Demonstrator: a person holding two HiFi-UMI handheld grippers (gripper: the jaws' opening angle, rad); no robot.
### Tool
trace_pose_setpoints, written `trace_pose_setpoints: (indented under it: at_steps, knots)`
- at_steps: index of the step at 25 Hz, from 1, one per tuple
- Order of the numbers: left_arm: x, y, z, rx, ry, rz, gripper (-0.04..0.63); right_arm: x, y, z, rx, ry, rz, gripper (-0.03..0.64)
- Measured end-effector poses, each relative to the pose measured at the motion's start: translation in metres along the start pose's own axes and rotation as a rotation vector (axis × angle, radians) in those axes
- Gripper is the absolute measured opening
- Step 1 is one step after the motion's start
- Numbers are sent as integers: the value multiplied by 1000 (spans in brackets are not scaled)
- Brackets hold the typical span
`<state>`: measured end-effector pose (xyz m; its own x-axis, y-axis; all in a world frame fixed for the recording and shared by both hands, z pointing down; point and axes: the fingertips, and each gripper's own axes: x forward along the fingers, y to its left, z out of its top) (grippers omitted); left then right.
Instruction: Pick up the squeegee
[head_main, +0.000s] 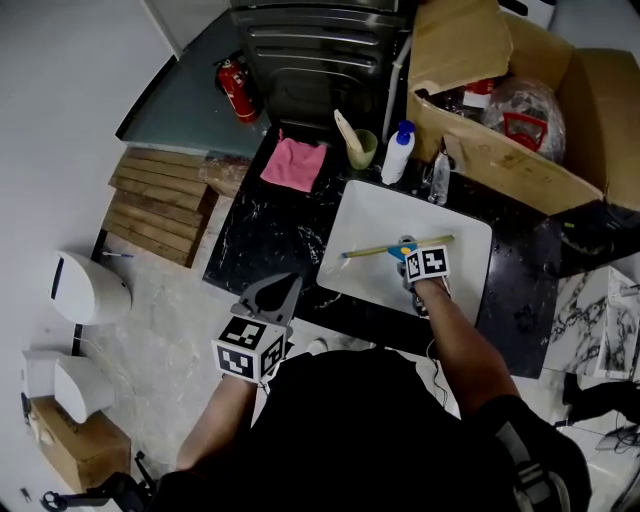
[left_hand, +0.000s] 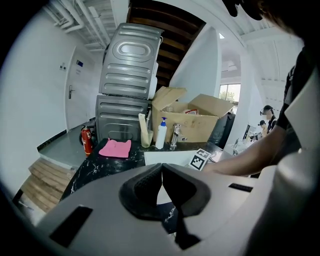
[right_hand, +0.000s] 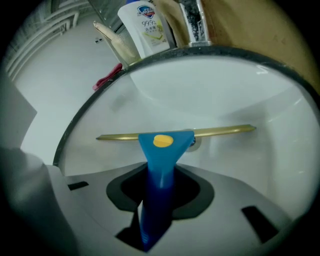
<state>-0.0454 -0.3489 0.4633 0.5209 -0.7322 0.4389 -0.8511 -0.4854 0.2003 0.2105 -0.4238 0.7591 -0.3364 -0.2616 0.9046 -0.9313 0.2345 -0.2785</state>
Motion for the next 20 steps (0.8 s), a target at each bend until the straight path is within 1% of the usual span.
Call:
trace_pose_setpoints:
  at_steps: [4,7,15,20]
  knots:
    - [1,-2,2,10,-9,-29,17,-21,3,11,8,-73,-8,120]
    - [4,-5,4,21,-19,-63,17,-44,9,20,22,-151,-13,118]
    - [16,-15,8,49,-27,-166,17,-110,34,30,54,-340,-11,118]
    - [18,-27,19,69,-58,-242,17,-146,50,29,66,-427,-24,118]
